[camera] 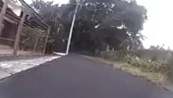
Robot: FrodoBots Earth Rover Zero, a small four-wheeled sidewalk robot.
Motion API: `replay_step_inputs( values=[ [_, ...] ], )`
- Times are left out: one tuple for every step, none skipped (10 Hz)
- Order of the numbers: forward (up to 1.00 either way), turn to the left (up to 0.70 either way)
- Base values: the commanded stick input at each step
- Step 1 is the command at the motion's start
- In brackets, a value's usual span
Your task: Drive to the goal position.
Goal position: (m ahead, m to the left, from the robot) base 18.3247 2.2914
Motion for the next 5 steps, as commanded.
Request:
replay_step_inputs(
  values=[
    [0.50,0.00],
    [0.50,0.00],
    [0.50,0.00],
    [0.50,0.00],
    [0.50,0.00]
  ],
)
